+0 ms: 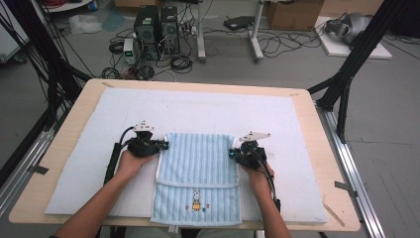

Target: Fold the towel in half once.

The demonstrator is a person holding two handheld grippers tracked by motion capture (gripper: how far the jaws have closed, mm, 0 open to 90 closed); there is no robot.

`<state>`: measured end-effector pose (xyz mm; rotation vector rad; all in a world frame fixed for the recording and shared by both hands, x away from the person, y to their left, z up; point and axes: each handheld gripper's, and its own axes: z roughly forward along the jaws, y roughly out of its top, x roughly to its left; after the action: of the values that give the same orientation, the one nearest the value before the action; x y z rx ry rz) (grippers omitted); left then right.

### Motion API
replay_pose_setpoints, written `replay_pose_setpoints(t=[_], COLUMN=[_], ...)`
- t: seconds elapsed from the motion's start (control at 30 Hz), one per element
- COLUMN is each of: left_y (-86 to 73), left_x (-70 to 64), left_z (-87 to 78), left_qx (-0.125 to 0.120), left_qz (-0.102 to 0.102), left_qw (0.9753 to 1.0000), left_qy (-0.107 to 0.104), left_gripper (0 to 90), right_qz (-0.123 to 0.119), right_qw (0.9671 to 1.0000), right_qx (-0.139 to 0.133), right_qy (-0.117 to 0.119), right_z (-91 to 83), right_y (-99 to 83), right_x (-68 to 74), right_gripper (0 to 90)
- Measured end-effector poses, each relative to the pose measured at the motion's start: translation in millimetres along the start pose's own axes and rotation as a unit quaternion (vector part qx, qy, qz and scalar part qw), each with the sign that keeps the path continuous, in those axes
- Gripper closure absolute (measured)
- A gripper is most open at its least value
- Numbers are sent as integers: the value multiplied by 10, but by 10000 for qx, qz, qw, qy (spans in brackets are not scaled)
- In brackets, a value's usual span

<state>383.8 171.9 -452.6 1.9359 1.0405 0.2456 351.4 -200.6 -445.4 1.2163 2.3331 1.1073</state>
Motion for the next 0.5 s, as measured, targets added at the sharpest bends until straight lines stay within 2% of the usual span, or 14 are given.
replay_pose_setpoints(t=[0.13, 0.27, 0.37, 0.5], left_y=[68, 131, 176, 227], left_x=[59, 130, 168, 196], left_z=[60, 112, 153, 213], left_qx=[-10, -139, -92, -127], left_qz=[-4, -21, -21, 41], left_qw=[10000, 9998, 9998, 9996], left_qy=[63, 145, 166, 240], left_gripper=[843, 843, 843, 843], right_qz=[60, 172, 255, 220], right_qw=[9999, 9996, 9994, 9993], right_qx=[-26, -120, -136, -117], right_qy=[-97, -184, -210, -285], right_z=[72, 172, 232, 255], right_y=[89, 180, 208, 263], right_x=[-79, -153, -202, -234], right_gripper=[833, 832, 832, 827])
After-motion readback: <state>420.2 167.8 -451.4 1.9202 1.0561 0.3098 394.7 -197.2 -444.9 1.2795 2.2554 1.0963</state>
